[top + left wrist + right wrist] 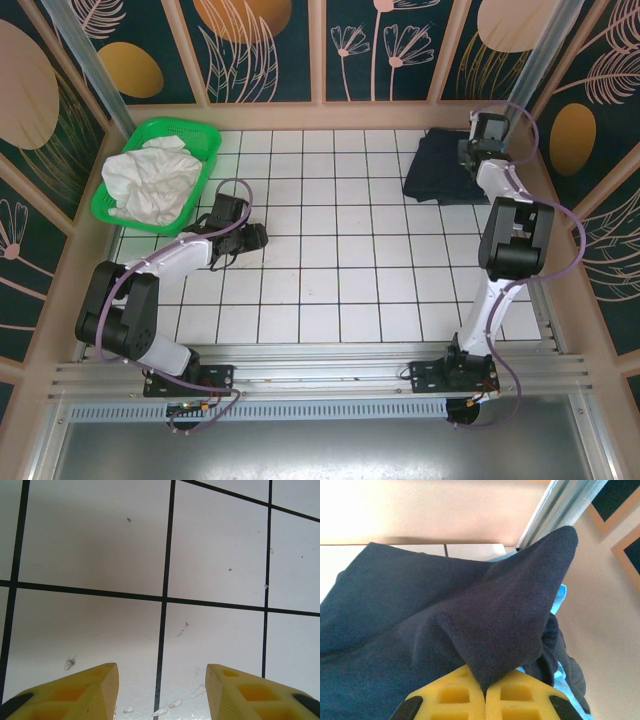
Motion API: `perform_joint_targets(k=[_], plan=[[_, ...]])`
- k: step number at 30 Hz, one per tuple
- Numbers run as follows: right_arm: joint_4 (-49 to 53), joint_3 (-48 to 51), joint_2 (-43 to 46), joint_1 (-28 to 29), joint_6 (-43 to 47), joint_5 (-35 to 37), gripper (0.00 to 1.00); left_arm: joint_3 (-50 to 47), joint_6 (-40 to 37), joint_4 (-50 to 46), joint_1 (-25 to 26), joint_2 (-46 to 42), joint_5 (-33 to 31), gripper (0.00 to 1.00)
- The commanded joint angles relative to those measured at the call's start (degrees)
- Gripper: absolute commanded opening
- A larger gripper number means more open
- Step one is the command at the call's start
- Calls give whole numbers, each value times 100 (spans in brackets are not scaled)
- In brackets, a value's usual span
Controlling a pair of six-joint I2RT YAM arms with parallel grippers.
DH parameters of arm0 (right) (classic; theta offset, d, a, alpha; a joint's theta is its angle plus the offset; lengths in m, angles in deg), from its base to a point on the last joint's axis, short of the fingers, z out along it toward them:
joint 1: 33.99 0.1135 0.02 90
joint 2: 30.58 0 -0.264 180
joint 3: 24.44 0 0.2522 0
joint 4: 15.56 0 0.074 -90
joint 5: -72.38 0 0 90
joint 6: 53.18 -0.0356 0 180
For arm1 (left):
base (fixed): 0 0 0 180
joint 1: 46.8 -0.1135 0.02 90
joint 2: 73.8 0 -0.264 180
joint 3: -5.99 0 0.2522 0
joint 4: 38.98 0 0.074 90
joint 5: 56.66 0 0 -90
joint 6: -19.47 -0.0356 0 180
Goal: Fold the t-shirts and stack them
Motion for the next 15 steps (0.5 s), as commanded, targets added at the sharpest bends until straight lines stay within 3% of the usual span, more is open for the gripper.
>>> perform_joint_targets(k=[1, 7, 15], plan=[[-501, -373, -181, -190, 44, -357, 0, 171, -121, -213, -9, 88, -109, 49], [-533, -805, -779, -520, 108, -375, 0, 205, -122, -262, -11, 116, -97, 49], [-549, -906, -693, -506, 110, -1549, 0, 353, -121, -305, -8, 298, -91, 48]])
